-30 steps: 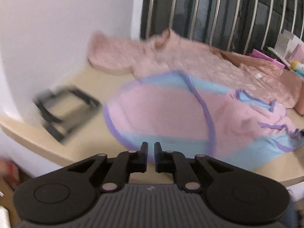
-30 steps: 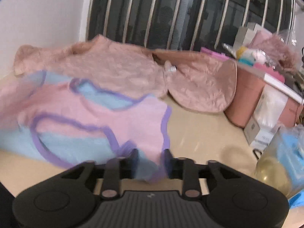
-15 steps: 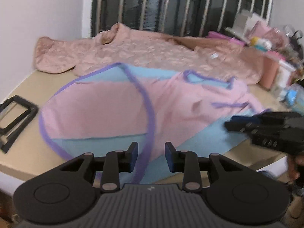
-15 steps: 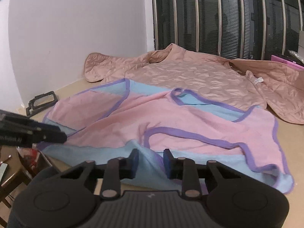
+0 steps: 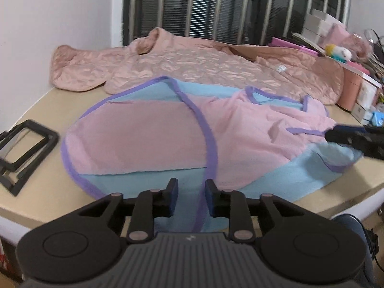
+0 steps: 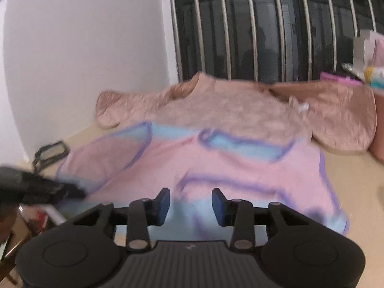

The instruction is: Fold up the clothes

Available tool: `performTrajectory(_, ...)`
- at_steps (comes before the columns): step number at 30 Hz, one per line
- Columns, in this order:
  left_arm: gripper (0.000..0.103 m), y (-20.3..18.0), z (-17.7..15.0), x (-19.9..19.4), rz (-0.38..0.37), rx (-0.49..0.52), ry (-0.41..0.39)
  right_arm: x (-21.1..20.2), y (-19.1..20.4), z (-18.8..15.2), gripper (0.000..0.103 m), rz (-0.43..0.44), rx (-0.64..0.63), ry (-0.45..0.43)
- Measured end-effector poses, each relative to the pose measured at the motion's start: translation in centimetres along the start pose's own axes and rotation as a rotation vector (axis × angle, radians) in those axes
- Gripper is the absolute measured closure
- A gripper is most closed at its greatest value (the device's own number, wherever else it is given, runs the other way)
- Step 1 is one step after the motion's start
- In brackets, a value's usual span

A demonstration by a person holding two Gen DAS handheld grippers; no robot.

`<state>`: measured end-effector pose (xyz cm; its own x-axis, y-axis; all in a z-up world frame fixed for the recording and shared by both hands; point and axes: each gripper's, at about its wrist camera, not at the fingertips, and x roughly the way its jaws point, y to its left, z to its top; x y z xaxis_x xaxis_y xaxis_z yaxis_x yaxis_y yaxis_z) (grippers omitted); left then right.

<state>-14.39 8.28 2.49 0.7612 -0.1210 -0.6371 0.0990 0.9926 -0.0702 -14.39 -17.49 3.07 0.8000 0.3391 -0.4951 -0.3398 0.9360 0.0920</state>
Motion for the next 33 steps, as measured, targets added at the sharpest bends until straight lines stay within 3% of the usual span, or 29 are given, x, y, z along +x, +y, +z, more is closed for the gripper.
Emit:
performTrajectory(3, 0.064, 0.1, -0.2, -0.8, -0.013, -0.011, -0.009, 2.9, -0.9, 1.6, 0.066, -0.017, -0.010, 0.032)
performTrajectory(7, 0.064, -0.3, -0.7, -1.6, -0.027, 0.019, -0.018, 5.8, -0.4, 2.6, 0.071, 0.041, -0.011, 0.050)
performTrajectory(11, 0.065, -0.5, -0.8, -0.8, 0.018, 0.042, -0.007, 7.9, 0.5, 2.7, 0.073, 0.002, -0.021, 0.080)
performTrajectory(14, 0.065, -0.3, -0.8, -0.6, 0.018, 0.039, -0.007, 8.1, -0.2, 1.9, 0.086, -0.082, -0.043, 0.090)
performTrajectory(15, 0.065, -0.1, -0.8, -0.5, 0.016, 0.035, -0.008, 7.7, -0.7, 1.6, 0.100, -0.102, -0.036, 0.084)
performTrajectory(17, 0.065, 0.1, -0.7, -0.3, 0.016, 0.034, -0.012, 7.0, -1.2, 1.3, 0.098, -0.164, -0.034, 0.086)
performTrajectory(18, 0.065, 0.2, -0.5, -0.2, 0.019, 0.035, -0.010, 6.7, -1.2, 1.2, 0.093, -0.168, -0.033, 0.089)
performTrajectory(21, 0.065, 0.5, 0.0, -0.8, 0.018, 0.016, -0.022, 4.9, -2.0, 1.5, 0.089, -0.153, 0.003, 0.039)
performTrajectory(23, 0.065, 0.7, 0.0, -1.4, 0.004, 0.010, -0.030, 3.4, -3.4, 2.0, 0.083, -0.215, 0.025, 0.008)
performTrajectory(25, 0.065, 0.6, -0.2, -1.5, -0.006, 0.007, -0.026, 2.6, -5.1, 1.8, 0.069, -0.270, 0.026, 0.033)
performTrajectory(27, 0.065, 0.5, -0.4, -1.5, -0.016, 0.009, -0.020, 2.6, -6.5, 1.2, 0.069, -0.298, 0.025, 0.073)
performTrajectory(29, 0.076, 0.0, -0.6, -1.2, -0.021, 0.017, -0.010, 3.0, -7.0, 0.4, 0.070, -0.306, 0.031, 0.097)
performTrajectory(30, 0.088, -0.3, -0.7, -1.2, -0.024, 0.028, -0.013, 3.2, -7.3, 0.1, 0.075, -0.309, 0.033, 0.109)
performTrajectory(31, 0.093, -0.5, -0.7, -1.2, -0.027, 0.038, -0.015, 3.2, -7.3, -0.2, 0.090, -0.298, 0.037, 0.092)
performTrajectory(32, 0.096, -0.7, -0.8, -1.3, -0.031, 0.049, -0.017, 3.1, -7.2, -0.3, 0.099, -0.285, 0.043, 0.089)
performTrajectory(33, 0.099, -0.8, -0.8, -1.3, -0.032, 0.052, -0.025, 2.8, -7.1, -0.5, 0.100, -0.287, 0.046, 0.077)
